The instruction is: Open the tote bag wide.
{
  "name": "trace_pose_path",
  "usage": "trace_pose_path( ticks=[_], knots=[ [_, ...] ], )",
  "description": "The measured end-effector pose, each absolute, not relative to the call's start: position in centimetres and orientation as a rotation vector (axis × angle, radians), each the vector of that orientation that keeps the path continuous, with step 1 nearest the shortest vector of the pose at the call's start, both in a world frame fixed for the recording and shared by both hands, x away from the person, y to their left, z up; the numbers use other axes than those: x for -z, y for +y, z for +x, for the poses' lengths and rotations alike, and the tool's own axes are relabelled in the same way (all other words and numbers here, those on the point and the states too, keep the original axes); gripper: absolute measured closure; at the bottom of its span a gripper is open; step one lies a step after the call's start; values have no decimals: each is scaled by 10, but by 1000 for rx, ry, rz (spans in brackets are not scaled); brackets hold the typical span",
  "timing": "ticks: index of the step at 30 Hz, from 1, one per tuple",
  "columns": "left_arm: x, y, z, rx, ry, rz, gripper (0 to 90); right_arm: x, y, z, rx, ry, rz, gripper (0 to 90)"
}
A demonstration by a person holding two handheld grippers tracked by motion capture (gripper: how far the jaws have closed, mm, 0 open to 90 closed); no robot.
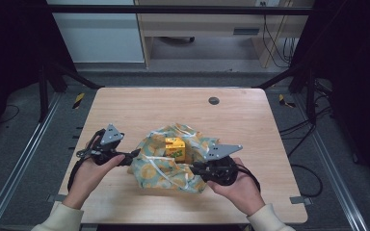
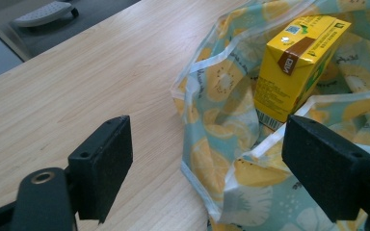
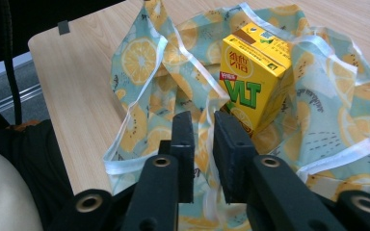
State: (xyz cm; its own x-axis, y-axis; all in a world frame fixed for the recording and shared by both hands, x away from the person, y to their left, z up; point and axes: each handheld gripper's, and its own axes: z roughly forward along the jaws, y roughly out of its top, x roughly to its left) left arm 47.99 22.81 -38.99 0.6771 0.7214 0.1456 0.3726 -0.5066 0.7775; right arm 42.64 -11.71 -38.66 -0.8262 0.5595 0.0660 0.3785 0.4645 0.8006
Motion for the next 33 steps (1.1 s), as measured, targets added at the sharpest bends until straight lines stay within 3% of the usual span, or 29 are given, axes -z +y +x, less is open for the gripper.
trace_pose_path(
  ticks=[14, 24, 28, 33],
  knots=[
    [388, 220, 474, -613, 799, 2181, 124, 366, -123, 452, -1184, 2387, 872, 442],
    [389, 211, 478, -596, 777, 2231, 92, 378, -126, 482, -1050, 2382, 950, 304],
    [394, 212, 482, -590, 790, 2238, 81, 388, -124, 491, -1017, 2399, 999, 206],
    [398, 211, 482, -575, 789, 2236, 72, 395, -123, 495, -999, 2423, 995, 165]
  ],
)
